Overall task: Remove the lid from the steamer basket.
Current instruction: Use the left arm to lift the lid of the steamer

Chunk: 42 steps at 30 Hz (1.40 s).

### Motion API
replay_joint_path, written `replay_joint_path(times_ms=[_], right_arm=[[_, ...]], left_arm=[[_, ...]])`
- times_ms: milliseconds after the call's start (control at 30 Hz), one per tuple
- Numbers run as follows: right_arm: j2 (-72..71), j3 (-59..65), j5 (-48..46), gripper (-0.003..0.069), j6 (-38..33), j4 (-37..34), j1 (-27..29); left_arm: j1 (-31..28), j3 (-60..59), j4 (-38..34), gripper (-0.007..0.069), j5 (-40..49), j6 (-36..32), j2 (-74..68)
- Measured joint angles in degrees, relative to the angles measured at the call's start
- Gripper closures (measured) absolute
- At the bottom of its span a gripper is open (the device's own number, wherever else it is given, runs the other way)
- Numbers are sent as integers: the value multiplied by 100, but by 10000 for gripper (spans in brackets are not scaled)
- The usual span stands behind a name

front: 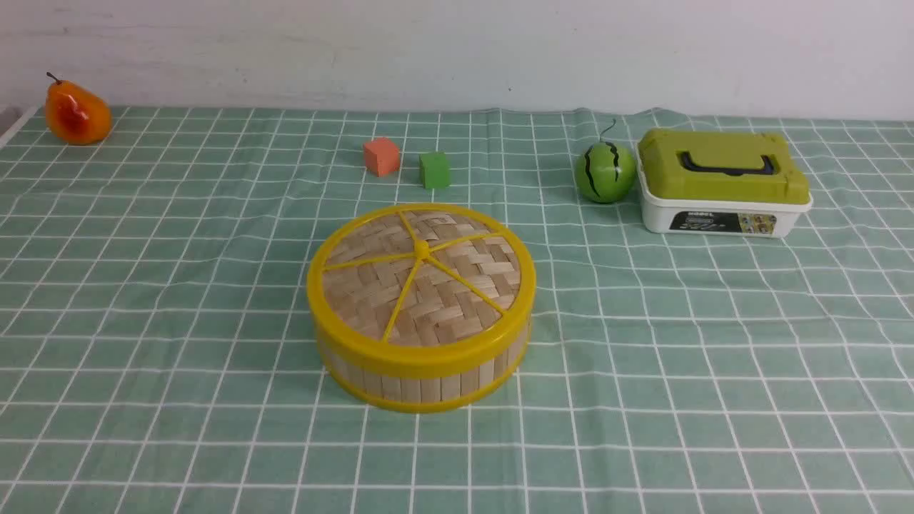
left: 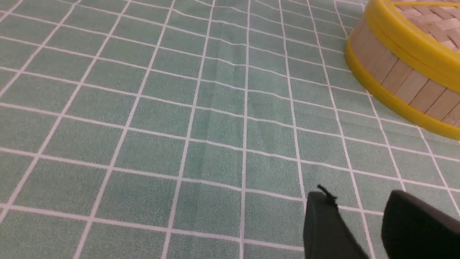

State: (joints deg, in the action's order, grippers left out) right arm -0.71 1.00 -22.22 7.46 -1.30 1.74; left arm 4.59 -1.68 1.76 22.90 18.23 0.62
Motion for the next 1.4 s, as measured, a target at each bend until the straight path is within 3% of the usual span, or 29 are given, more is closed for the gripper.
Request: replay_joint_path(times_ms=[1167,1233,1300,1400], right_arm=[[0,0,0,418,0,0,0],[0,0,0,418,0,0,0],[0,0,0,418,0,0,0],[0,0,0,418,0,0,0]], left_arm=[[0,0,-74,386,-43,106,0],[0,0,-655,386,-192,513,0],[0,0,-2006,386,-514,1307,0],[0,0,-3370,386,-858,2068,0]])
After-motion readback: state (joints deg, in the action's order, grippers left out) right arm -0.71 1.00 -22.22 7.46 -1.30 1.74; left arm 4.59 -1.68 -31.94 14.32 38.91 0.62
